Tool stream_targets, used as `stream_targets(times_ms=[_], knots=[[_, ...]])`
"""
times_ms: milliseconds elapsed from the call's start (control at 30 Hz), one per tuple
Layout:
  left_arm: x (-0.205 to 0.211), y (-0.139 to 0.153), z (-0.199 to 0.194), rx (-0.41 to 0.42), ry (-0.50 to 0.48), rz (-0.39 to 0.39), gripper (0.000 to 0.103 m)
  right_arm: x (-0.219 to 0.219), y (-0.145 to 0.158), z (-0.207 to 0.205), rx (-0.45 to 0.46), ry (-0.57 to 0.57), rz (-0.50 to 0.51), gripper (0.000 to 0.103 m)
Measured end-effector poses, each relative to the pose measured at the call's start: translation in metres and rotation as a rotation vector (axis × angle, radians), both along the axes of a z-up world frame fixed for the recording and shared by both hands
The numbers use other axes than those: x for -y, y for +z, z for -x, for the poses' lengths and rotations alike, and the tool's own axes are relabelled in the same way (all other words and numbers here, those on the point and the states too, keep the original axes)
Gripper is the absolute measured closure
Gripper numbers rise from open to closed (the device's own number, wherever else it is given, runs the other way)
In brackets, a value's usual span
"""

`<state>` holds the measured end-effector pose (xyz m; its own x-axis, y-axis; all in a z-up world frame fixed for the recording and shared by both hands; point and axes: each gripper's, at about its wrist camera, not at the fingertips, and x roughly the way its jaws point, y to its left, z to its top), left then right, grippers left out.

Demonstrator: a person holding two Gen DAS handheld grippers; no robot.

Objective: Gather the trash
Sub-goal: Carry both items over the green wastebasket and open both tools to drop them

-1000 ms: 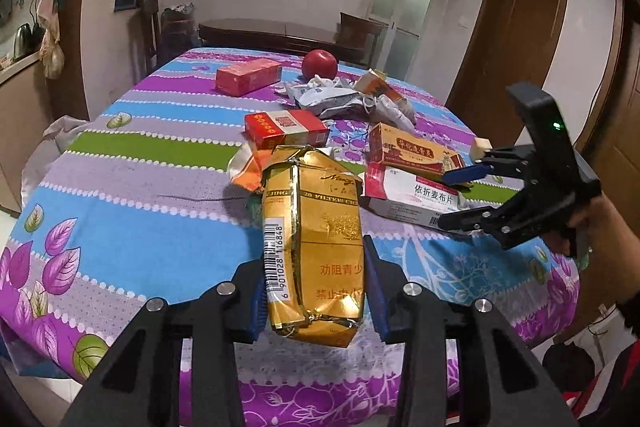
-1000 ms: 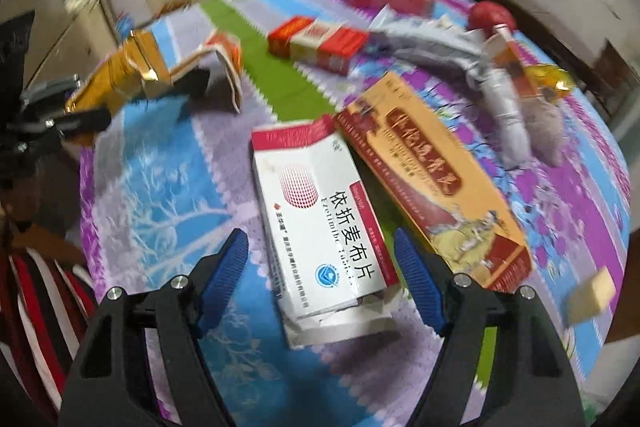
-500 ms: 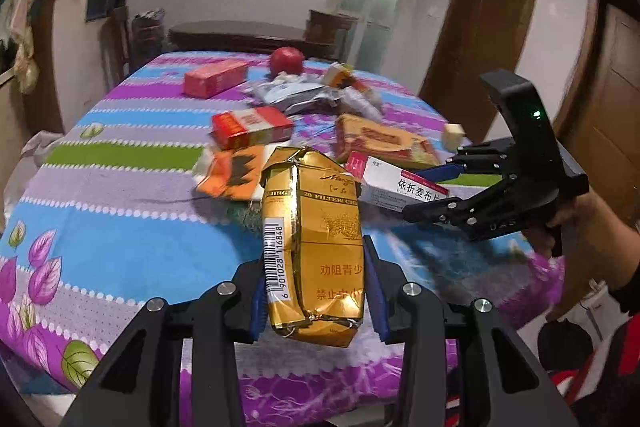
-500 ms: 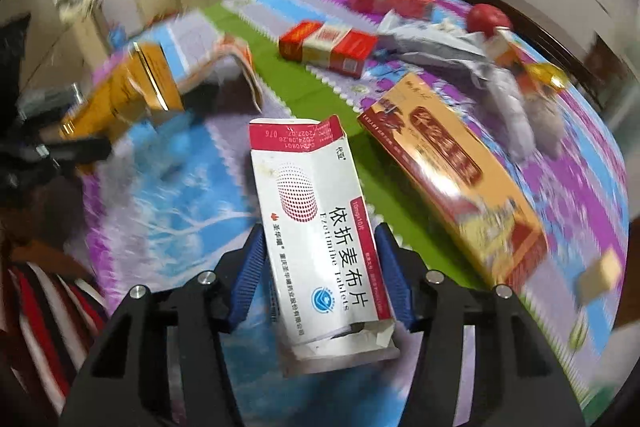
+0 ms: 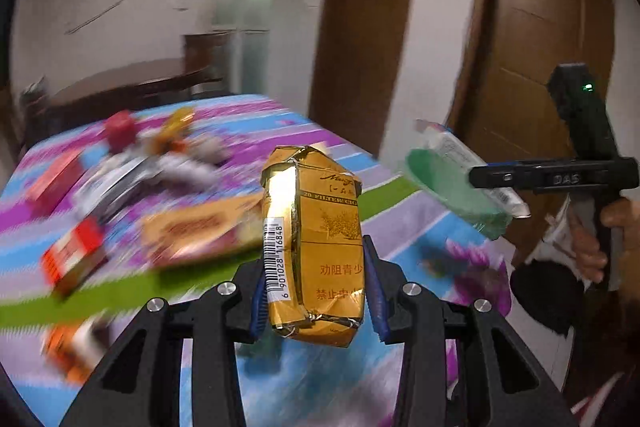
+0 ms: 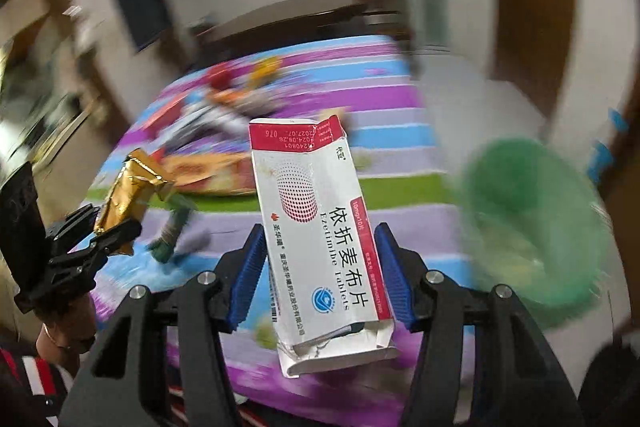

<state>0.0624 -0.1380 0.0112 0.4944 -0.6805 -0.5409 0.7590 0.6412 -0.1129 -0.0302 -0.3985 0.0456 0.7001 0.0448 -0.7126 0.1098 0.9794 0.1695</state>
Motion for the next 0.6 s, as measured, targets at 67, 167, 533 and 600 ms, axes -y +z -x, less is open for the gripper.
stream_targets(times_ms=[67,167,533,600], knots=[[0.031,0.005,-0.008,0.011,-0.045,0.002,0.062,0.03,0.002,0.012,0.007,-0.086,0.005,0.05],[0.08,0.009,-0.018,0.022,-0.075,-0.029,0.062,0.071,0.005,0.024,0.008,-0.19,-0.003,0.05],[0.293,0.021,-0.037,0.036,-0.18,-0.129,0.062,0.181,0.004,0.033,-0.062,-0.428,0.05,0.049],[0.321,0.018,-0.039,0.033,-0.181,-0.145,0.062,0.192,0.001,0.028,-0.081,-0.448,0.035,0.049]])
